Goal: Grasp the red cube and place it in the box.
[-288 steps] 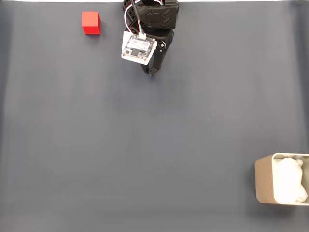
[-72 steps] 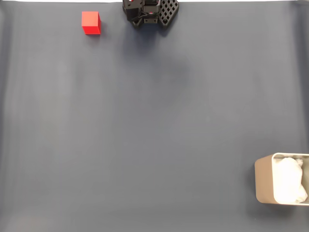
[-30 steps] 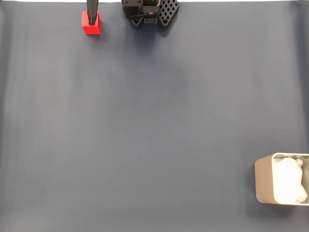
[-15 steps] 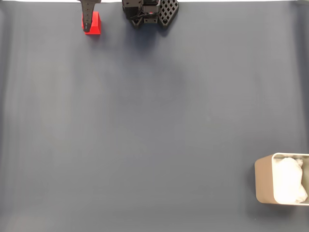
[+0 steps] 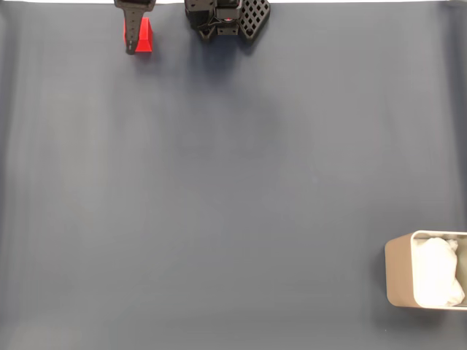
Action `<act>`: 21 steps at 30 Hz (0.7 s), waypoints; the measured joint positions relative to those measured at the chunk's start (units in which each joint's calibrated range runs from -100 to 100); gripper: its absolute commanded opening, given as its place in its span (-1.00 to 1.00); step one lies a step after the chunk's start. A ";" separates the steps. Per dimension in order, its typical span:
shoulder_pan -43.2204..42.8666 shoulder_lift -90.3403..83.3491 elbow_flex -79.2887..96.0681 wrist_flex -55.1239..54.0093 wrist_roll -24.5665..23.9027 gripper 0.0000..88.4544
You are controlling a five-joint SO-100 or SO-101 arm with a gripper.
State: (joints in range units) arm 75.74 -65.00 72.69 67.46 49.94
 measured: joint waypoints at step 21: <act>-0.22 -0.35 6.87 -5.33 0.10 -0.26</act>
State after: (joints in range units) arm 75.52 -65.35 79.57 62.13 50.04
